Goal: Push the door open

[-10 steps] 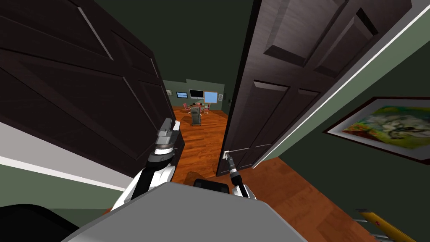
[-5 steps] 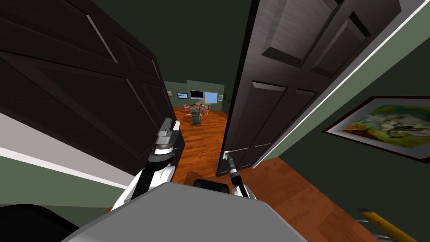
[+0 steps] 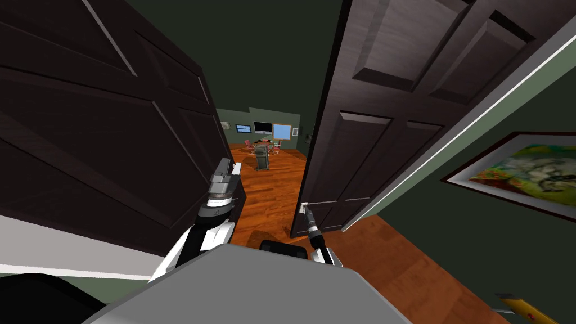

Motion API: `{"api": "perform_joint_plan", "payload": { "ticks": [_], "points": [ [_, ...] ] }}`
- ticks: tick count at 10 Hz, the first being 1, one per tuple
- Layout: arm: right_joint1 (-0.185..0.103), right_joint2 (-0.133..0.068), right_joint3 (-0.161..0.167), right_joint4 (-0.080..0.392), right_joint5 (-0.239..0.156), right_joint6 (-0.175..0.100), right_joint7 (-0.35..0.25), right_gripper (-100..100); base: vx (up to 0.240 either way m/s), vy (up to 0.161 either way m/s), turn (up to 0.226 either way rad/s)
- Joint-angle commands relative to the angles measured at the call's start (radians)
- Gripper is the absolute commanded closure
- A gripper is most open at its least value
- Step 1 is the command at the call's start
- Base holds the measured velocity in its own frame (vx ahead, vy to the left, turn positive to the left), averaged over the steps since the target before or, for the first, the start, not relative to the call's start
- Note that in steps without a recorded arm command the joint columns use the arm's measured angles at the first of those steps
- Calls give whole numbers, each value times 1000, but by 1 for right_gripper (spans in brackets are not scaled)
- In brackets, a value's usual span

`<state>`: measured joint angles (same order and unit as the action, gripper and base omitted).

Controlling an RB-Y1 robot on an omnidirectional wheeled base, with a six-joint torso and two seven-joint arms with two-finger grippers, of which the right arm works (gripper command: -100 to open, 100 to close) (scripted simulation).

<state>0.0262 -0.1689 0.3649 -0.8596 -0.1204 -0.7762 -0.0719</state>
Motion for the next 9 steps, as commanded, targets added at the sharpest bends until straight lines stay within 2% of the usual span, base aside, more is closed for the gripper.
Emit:
{"api": "perform_joint_plan", "payload": {
  "ticks": [1,9],
  "points": [
    [-7,-3,-33,-9,-10,6,10,100,200,116,-44],
    [-26,12,-115,22,-33,8,36,100,127,80,-42]
  ]
}}
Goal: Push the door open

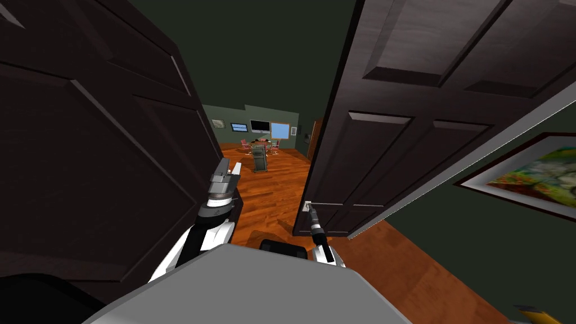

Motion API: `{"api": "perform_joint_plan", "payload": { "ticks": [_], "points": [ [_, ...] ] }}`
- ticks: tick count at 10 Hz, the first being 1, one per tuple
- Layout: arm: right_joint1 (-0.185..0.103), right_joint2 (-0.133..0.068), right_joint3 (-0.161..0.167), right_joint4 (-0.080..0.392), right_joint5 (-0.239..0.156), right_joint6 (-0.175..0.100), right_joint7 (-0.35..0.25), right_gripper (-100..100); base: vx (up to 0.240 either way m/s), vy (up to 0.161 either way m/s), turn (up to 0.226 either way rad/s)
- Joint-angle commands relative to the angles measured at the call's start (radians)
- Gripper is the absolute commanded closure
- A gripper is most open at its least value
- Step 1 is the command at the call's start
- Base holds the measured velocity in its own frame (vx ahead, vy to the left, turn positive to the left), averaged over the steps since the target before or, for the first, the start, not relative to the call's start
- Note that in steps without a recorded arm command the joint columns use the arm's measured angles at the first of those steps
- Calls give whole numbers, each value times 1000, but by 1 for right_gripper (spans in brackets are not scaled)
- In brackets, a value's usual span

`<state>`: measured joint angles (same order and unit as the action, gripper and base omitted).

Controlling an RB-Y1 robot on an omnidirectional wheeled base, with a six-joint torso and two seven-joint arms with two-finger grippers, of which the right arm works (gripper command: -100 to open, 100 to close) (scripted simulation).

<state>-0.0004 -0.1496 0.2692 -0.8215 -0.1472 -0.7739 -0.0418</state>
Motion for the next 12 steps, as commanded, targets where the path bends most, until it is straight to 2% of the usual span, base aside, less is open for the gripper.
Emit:
{"api": "perform_joint_plan", "payload": {
  "ticks": [1,12],
  "points": [
    [-2,-6,-28,-13,-9,6,9,100,111,76,-27],
    [-36,21,-175,43,-50,10,56,100,156,112,-63]
  ]
}}
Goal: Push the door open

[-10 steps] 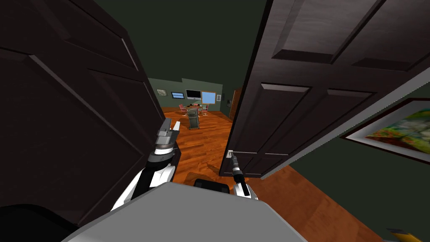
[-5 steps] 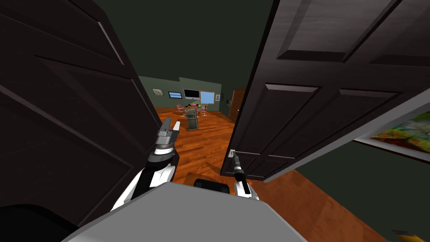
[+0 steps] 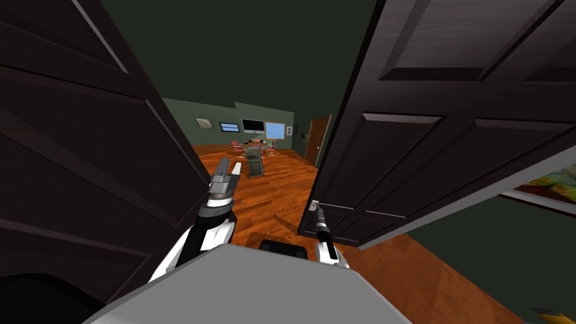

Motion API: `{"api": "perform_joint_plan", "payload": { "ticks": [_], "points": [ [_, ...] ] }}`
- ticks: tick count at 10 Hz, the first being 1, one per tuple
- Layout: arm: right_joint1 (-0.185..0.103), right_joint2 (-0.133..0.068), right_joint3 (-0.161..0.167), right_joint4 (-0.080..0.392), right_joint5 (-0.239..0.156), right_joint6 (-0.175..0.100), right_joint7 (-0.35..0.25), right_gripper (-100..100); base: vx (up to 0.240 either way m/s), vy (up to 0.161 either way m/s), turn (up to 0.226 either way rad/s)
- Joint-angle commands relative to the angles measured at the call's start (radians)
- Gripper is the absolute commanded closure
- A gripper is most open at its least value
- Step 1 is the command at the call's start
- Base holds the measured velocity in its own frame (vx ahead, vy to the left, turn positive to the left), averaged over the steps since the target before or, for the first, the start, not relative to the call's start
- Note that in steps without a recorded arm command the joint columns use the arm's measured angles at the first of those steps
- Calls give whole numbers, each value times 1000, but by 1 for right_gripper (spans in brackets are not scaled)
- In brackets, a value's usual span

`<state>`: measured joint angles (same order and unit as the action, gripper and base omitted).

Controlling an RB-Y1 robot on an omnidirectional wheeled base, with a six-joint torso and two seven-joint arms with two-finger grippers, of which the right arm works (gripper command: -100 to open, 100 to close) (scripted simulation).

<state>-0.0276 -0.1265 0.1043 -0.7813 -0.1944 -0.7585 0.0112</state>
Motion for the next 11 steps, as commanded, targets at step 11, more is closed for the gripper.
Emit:
{"api": "perform_joint_plan", "payload": {
  "ticks": [11],
  "points": [
    [-25,2,-110,38,-43,-12,35,100,169,58,-45]
  ]
}}
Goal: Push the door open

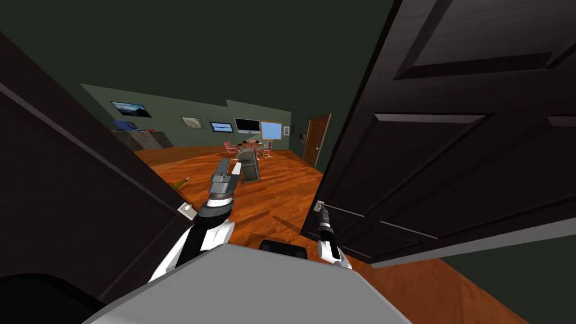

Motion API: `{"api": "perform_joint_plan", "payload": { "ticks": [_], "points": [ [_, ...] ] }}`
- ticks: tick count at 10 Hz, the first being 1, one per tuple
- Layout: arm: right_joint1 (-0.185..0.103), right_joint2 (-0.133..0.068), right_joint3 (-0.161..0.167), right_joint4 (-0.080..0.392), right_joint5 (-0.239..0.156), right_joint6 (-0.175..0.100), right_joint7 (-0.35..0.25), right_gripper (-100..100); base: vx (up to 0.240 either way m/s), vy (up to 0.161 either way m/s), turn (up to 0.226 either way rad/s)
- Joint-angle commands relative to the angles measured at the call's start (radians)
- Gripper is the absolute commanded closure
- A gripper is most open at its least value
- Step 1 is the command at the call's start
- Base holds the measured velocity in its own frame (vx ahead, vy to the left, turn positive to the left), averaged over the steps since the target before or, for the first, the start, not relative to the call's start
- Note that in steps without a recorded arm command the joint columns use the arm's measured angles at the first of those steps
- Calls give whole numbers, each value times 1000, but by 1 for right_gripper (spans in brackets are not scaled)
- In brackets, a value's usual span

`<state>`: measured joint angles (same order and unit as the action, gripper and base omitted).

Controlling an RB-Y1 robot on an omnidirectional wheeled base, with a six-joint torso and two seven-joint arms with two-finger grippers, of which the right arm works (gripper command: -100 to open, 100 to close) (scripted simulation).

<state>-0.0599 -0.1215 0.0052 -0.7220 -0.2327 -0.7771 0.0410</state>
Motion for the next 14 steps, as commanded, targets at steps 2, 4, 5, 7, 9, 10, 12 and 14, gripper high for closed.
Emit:
{"api": "perform_joint_plan", "payload": {
  "ticks": [2,4,5,7,9,10,12,14],
  "points": [
    [4,-3,-37,-15,-15,6,14,100,206,87,-74],
    [1,-4,-57,-10,-24,5,21,100,195,74,-63],
    [0,-4,-67,-7,-28,5,24,100,193,68,-63],
    [-7,-8,-77,11,-35,0,25,100,109,21,-37],
    [-7,-10,-93,13,-45,-1,31,100,194,21,-47],
    [-7,-11,-103,14,-50,-2,35,100,200,27,-47],
    [-7,-14,-124,17,-63,-3,43,100,209,58,-59],
    [-6,-17,-151,21,-79,-5,53,100,194,59,-51]
  ]
}}
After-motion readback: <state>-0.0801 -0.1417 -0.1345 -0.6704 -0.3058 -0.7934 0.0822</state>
